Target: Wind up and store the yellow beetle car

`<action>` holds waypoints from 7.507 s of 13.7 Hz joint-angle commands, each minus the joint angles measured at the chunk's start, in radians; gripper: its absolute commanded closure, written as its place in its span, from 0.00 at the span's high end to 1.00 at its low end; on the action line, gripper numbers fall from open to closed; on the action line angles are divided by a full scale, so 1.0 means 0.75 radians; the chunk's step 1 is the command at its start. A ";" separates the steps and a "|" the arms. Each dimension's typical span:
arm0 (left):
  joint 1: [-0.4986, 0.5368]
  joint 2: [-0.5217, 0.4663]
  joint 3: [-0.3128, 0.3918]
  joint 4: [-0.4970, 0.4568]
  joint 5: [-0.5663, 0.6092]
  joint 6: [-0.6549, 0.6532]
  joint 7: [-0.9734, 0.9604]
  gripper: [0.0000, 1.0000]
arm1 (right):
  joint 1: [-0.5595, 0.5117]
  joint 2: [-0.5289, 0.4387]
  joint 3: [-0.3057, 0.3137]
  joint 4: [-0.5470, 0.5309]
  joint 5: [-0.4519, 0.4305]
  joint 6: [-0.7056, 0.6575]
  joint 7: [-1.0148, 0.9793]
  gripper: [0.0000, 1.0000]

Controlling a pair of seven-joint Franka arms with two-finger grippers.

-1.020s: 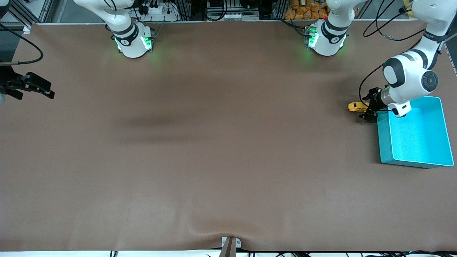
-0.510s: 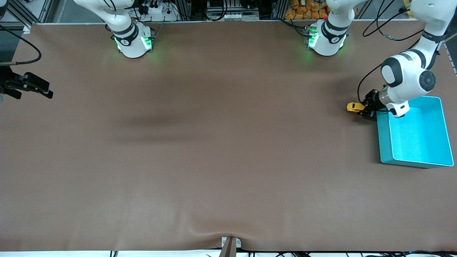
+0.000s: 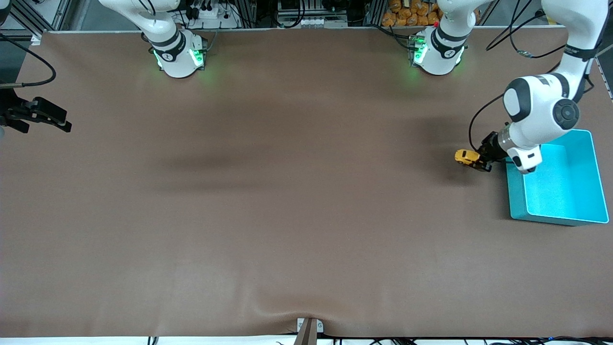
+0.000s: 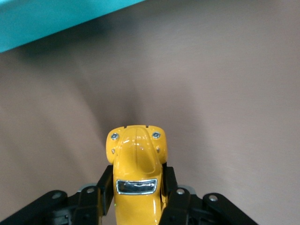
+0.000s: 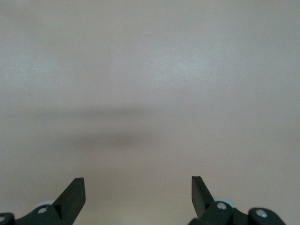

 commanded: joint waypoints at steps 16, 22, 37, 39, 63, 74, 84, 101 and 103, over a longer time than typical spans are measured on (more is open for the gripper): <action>0.032 0.180 -0.007 0.743 0.285 -0.561 0.591 0.00 | -0.013 0.008 0.017 0.037 -0.013 -0.024 0.021 1.00; 0.195 0.225 -0.005 0.769 0.322 -0.575 1.125 0.00 | -0.013 0.010 0.017 0.037 -0.013 -0.024 0.023 1.00; 0.414 0.477 -0.007 0.794 0.481 -0.361 1.718 0.00 | -0.003 0.006 0.017 0.037 -0.021 -0.028 0.015 1.00; 0.424 0.520 -0.005 0.792 0.483 -0.302 1.737 0.00 | 0.001 0.000 0.017 0.037 -0.023 -0.032 0.023 1.00; 0.422 0.305 -0.305 0.776 0.579 -0.465 1.515 1.00 | 0.001 0.002 0.017 0.041 -0.013 -0.014 0.025 1.00; -0.074 -0.034 -0.134 0.788 0.281 -0.710 1.244 1.00 | -0.003 0.006 0.017 0.041 -0.009 -0.014 0.025 1.00; -0.576 -0.194 0.294 0.980 0.136 -1.148 1.217 1.00 | -0.001 0.008 0.019 0.039 -0.009 -0.014 0.025 1.00; -0.621 -0.278 0.369 1.093 0.072 -1.324 1.213 1.00 | -0.003 0.013 0.019 0.039 -0.009 -0.014 0.025 1.00; -0.623 -0.270 0.370 1.115 0.074 -1.324 1.209 1.00 | -0.003 0.013 0.019 0.039 -0.009 -0.014 0.025 1.00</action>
